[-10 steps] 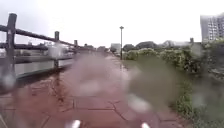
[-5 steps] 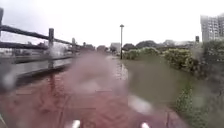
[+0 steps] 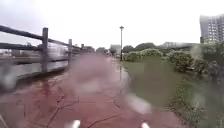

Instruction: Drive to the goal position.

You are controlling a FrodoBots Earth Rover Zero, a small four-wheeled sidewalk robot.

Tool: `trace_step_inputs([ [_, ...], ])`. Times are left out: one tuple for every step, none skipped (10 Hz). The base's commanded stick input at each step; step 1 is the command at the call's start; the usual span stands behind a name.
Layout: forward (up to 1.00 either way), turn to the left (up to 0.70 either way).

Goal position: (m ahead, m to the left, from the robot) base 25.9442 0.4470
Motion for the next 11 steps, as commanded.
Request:
trace_step_inputs([
  [0.70, 0.00],
  [0.70, 0.00],
  [0.70, 0.00],
  [0.70, 0.00],
  [0.70, 0.00],
  [0.70, 0.00],
  [0.70, 0.00],
  [0.70, 0.00],
  [0.70, 0.00],
  [0.70, 0.00],
  [0.70, 0.00],
])
